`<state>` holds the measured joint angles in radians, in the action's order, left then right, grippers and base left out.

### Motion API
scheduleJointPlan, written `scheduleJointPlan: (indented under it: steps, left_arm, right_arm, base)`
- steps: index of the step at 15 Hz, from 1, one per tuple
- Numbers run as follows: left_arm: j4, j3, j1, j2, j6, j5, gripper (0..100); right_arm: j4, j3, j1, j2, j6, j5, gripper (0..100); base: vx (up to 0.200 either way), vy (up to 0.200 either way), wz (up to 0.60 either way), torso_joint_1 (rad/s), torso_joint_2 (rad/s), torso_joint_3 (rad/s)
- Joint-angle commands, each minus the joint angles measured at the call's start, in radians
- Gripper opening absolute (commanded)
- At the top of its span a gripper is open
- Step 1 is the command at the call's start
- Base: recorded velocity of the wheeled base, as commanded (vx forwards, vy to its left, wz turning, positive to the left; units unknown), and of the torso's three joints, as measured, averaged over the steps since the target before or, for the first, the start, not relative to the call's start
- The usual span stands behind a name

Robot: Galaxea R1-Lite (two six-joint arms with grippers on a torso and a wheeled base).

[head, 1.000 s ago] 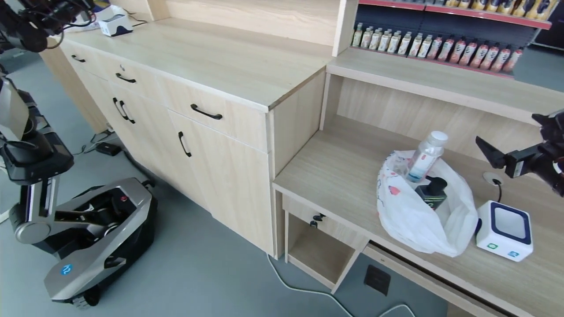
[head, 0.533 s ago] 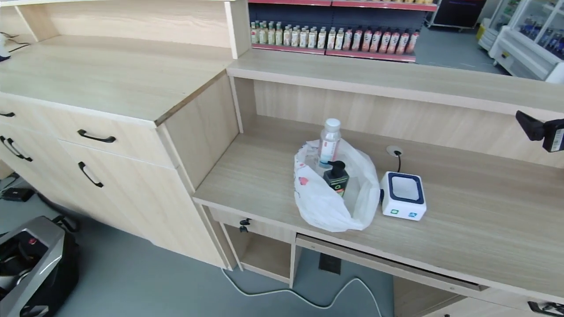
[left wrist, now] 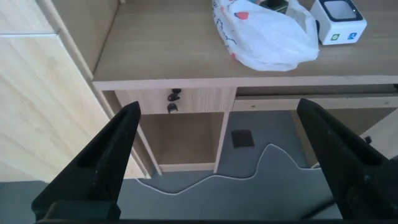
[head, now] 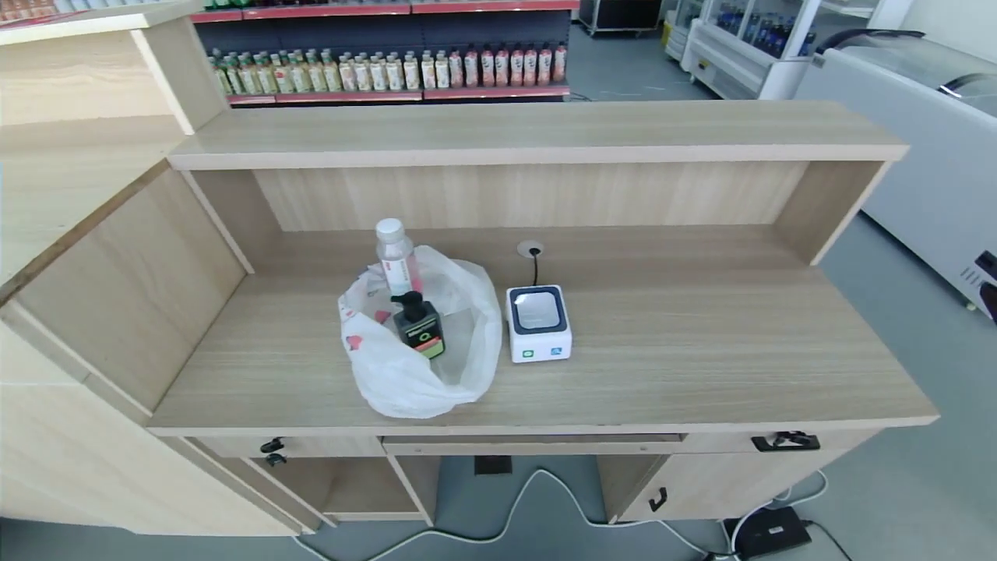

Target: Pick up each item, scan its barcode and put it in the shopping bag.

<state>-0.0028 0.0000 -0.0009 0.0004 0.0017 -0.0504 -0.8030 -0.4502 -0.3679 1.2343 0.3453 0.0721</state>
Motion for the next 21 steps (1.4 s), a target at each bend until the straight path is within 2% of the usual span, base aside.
scheduleJointPlan:
  steps: [1, 3, 4, 6, 7, 8, 9, 10, 11, 12, 14, 21]
  left_arm:
    - [0.0, 0.0, -0.001, 0.0, 0.0, 0.0, 100]
    - [0.0, 0.0, -0.001, 0.0, 0.0, 0.0, 100]
    - [0.0, 0.0, 0.001, 0.0, 0.0, 0.0, 100]
    - [0.0, -0.002, 0.001, 0.0, 0.0, 0.0, 100]
    - [0.0, -0.002, 0.001, 0.0, 0.0, 0.0, 100]
    - [0.0, 0.0, 0.001, 0.0, 0.0, 0.0, 100]
    - [0.0, 0.0, -0.001, 0.0, 0.001, 0.0, 100]
    - [0.0, 0.0, -0.001, 0.0, 0.0, 0.0, 100]
    - [0.0, 0.0, 0.001, 0.0, 0.001, 0.0, 100]
    - [0.0, 0.0, 0.001, 0.0, 0.0, 0.001, 100]
    - [0.0, 0.0, -0.001, 0.0, 0.001, 0.0, 100]
    - [0.0, 0.0, 0.001, 0.0, 0.0, 0.0, 100]
  right_arm:
    - [0.005, 0.271, -0.026, -0.205, -0.011, 0.014, 100]
    - [0.018, 0.395, -0.023, -0.295, -0.057, 0.006, 100]
    - [0.057, 0.45, -0.022, -0.398, -0.101, -0.032, 100]
    - [0.275, 0.45, -0.008, -0.552, -0.192, -0.089, 100]
    - [0.275, 0.45, -0.008, -0.552, -0.192, -0.089, 100]
    - [0.579, 0.45, 0.043, -0.757, -0.216, -0.112, 100]
    - [0.743, 0.45, 0.109, -0.932, -0.223, -0.114, 100]
    - [0.786, 0.45, 0.193, -1.041, -0.243, -0.118, 100]
    - [0.786, 0.45, 0.354, -1.147, -0.246, -0.118, 100]
    - [0.788, 0.45, 0.409, -1.193, -0.243, -0.121, 100]
    - [0.789, 0.45, 0.383, -1.227, -0.247, -0.121, 100]
    - [0.791, 0.45, 0.38, -1.231, -0.249, -0.121, 100]
  base:
    - [0.0, 0.0, 0.0, 0.0, 0.0, 0.0]
    - [0.0, 0.0, 0.0, 0.0, 0.0, 0.0]
    - [0.0, 0.0, 0.0, 0.0, 0.0, 0.0]
    - [0.0, 0.0, 0.0, 0.0, 0.0, 0.0]
    - [0.0, 0.0, 0.0, 0.0, 0.0, 0.0]
    - [0.0, 0.0, 0.0, 0.0, 0.0, 0.0]
    - [0.0, 0.0, 0.0, 0.0, 0.0, 0.0]
    - [0.0, 0.0, 0.0, 0.0, 0.0, 0.0]
    - [0.0, 0.0, 0.0, 0.0, 0.0, 0.0]
    - [0.0, 0.0, 0.0, 0.0, 0.0, 0.0]
    - [0.0, 0.0, 0.0, 0.0, 0.0, 0.0]
    - [0.0, 0.0, 0.0, 0.0, 0.0, 0.0]
